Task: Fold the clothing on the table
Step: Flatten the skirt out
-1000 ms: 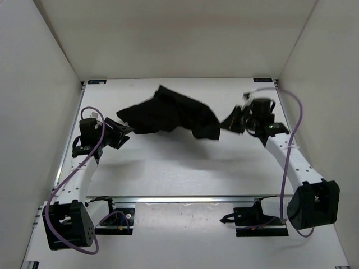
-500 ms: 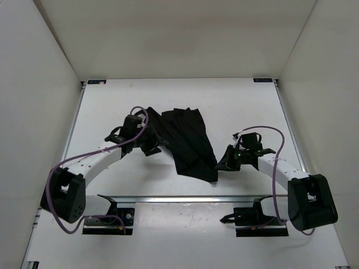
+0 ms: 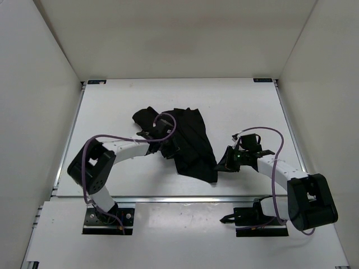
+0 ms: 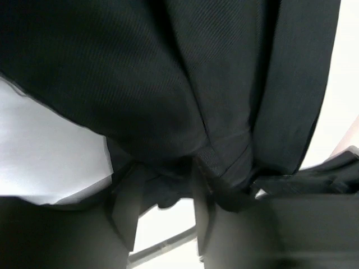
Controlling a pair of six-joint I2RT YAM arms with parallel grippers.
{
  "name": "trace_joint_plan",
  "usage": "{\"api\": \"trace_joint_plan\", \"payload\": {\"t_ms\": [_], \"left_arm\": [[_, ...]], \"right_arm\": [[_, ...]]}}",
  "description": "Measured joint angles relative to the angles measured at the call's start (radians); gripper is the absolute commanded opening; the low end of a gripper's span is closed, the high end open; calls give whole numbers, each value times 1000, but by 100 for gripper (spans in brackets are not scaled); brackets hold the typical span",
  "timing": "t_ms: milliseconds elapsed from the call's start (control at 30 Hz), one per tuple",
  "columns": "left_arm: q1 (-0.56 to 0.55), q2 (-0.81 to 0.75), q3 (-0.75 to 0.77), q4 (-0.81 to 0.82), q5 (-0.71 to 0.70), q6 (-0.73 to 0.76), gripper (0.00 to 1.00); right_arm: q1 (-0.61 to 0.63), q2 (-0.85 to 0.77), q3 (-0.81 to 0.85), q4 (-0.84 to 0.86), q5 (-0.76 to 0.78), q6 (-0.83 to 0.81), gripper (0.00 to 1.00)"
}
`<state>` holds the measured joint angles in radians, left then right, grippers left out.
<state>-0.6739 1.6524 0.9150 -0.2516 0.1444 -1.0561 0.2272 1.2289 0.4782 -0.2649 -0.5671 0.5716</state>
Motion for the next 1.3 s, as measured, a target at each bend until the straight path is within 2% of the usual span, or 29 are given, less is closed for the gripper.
{"api": "trace_joint_plan", "payload": {"t_ms": [33, 200, 300, 400, 600, 700, 867, 1000, 1100, 1200, 1300], "left_arm": [[0, 19, 18, 3, -8, -4, 0], [29, 21, 63, -9, -19, 3, 0], [95, -33, 105, -36, 16, 5, 0], [188, -132, 147, -63, 56, 9, 0], [396, -441, 175, -83, 158, -20, 0], [452, -589, 176, -77, 202, -53, 0], [476, -705, 180, -68, 253, -107, 0], [504, -661, 179, -12, 286, -148, 0], [521, -526, 195, 92, 323, -190, 0], [543, -322, 311, 116, 369, -210, 0], [562, -153, 483, 132, 412, -227, 0]], "right_arm": [[0, 0, 0, 0, 0, 0, 0], [-24, -26, 2, -24, -7, -23, 0], [-82, -46, 50, -87, -23, -52, 0], [-141, -61, 171, -156, -43, -80, 0], [-248, -152, 497, -248, -92, -105, 0], [-196, -194, 654, -267, -79, -103, 0], [-171, -236, 752, -260, -124, -48, 0], [-169, -154, 783, -192, -171, 3, 0], [-167, 2, 847, -133, -211, 36, 0], [-172, 252, 1060, -161, -222, 56, 0], [-180, 408, 1328, -249, -200, 58, 0]]}}
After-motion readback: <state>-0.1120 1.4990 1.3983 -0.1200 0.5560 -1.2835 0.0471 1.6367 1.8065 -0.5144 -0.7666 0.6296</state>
